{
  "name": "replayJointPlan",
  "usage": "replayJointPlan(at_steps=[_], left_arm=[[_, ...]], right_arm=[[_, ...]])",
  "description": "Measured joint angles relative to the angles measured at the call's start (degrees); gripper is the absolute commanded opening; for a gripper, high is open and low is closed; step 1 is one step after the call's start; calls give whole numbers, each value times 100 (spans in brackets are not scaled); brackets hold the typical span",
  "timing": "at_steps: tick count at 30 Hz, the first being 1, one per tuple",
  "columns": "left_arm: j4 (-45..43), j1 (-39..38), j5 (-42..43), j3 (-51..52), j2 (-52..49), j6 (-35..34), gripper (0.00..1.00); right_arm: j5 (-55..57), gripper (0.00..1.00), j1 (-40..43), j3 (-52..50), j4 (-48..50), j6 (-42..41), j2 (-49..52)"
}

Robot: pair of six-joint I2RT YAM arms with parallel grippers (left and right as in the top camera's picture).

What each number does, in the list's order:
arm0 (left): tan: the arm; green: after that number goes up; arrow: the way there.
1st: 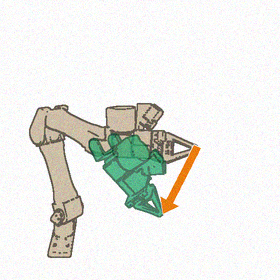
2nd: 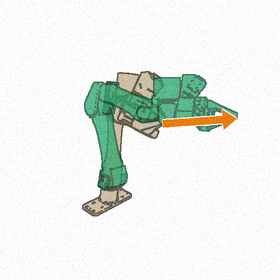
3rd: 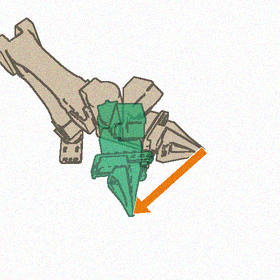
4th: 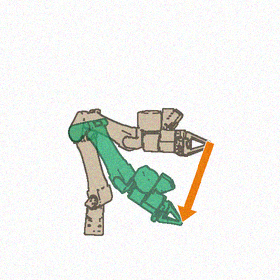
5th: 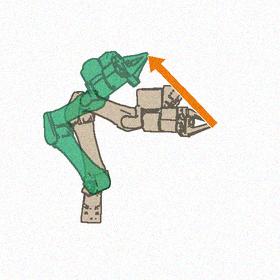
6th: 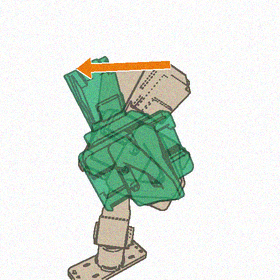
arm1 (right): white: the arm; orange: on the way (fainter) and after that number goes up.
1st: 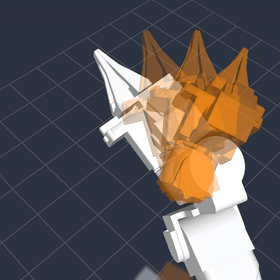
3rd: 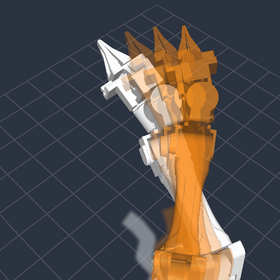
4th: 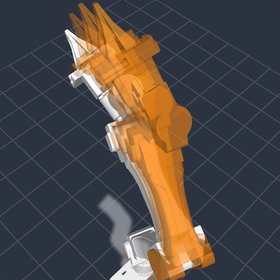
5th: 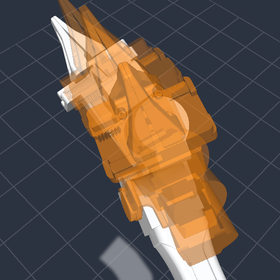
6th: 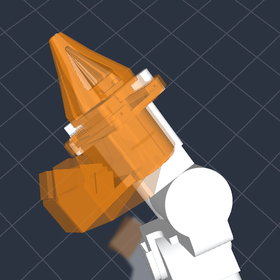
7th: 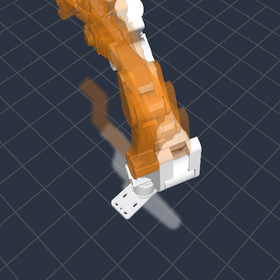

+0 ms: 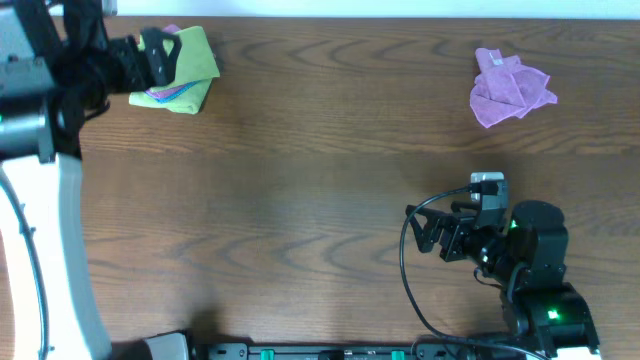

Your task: Fold the cloth

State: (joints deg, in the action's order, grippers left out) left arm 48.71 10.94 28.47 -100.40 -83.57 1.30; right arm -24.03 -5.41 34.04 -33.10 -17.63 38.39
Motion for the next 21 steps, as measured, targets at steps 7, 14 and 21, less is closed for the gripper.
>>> replayJointPlan(at_steps=[7, 14, 21], left_arm=[[-87, 11, -494, 1722, 1423, 289, 95], [-74, 11, -621, 4341, 3517, 1163, 96], [-72, -278, -977, 6240, 5523, 2277, 95]], right_arm=[[2, 99, 0, 0, 0, 0, 0], [0, 99, 0, 0, -2, 0, 0], [0, 99, 0, 0, 9, 0, 0]])
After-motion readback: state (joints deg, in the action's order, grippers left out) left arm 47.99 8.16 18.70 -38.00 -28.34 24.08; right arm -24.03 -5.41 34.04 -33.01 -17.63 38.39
